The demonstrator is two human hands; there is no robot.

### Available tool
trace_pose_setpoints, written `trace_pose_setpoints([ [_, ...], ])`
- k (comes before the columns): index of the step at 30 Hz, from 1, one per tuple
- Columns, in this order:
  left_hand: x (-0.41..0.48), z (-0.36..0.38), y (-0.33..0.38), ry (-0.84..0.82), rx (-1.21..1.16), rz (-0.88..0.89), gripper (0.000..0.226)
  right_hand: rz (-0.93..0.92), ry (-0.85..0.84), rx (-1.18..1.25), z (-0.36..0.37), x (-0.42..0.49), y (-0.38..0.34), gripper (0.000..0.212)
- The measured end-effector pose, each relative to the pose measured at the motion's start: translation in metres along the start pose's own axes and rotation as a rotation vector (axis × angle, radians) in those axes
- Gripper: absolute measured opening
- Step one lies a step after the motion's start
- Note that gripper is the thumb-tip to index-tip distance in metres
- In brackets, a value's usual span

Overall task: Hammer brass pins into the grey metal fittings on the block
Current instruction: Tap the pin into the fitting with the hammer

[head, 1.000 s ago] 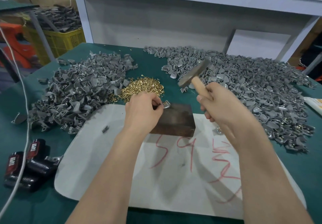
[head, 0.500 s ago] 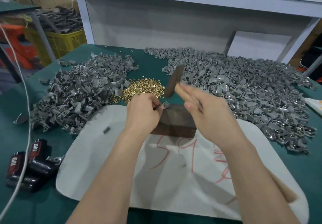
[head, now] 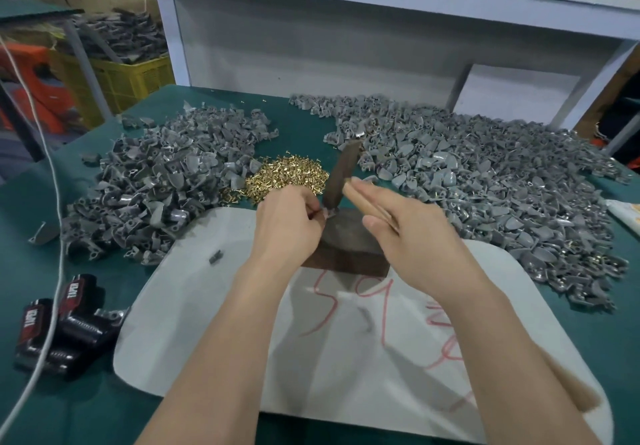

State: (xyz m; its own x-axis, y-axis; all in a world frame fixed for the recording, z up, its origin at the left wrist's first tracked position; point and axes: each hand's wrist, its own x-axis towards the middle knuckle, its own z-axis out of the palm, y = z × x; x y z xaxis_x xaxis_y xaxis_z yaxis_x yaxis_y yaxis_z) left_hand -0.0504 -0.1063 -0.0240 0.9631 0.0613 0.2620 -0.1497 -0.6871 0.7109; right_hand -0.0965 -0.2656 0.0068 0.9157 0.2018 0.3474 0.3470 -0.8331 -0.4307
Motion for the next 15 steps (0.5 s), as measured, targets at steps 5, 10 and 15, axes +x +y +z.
trace_pose_setpoints([
  [5,-0.001,-0.001,0.002,0.002,0.037,0.003,0.006,0.197,0.123,0.153,0.003,0.021,0.014,0.044],
  [10,-0.002,-0.001,0.003,-0.010,0.029,0.000,0.008,0.460,0.001,0.051,0.025,0.034,0.044,0.034],
  [15,-0.002,-0.001,0.005,0.002,0.029,0.014,0.011,0.536,-0.123,-0.053,0.027,0.034,0.055,0.026],
])
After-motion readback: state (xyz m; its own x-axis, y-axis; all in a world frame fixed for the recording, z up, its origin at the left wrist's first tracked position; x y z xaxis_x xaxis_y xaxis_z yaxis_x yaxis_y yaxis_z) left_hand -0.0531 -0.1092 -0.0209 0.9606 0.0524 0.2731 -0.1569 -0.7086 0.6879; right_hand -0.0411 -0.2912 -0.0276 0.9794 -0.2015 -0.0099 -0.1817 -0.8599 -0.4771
